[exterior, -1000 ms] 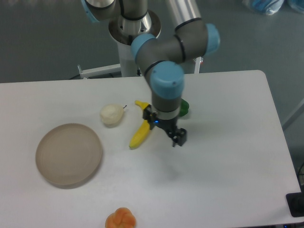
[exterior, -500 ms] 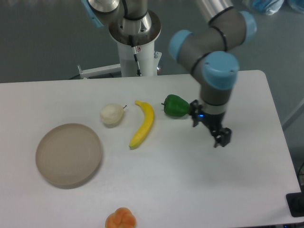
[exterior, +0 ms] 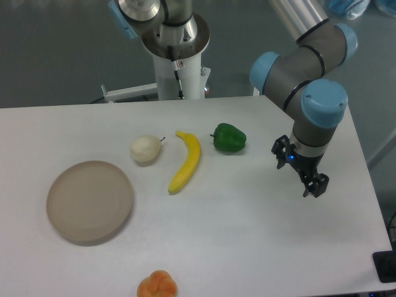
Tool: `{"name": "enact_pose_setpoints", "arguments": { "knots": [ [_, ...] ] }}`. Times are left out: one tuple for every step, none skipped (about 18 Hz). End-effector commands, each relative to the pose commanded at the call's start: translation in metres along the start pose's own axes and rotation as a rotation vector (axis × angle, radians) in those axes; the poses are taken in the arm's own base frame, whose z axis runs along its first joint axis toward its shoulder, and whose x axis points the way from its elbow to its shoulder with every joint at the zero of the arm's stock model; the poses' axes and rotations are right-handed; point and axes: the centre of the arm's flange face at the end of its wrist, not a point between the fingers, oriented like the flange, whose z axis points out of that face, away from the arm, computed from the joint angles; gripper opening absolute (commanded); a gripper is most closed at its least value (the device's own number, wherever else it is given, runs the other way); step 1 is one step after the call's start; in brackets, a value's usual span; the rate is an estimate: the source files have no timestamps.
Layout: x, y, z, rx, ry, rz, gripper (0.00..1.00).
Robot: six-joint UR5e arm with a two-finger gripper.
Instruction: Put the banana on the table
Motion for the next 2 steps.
{"name": "enact_pose_setpoints", "arguments": {
  "knots": [
    [0.0,0.0,0.0,0.0,0.0,-0.002,1.0],
    [0.0,0.0,0.0,0.0,0.0,-0.002,1.0]
  ]
}}
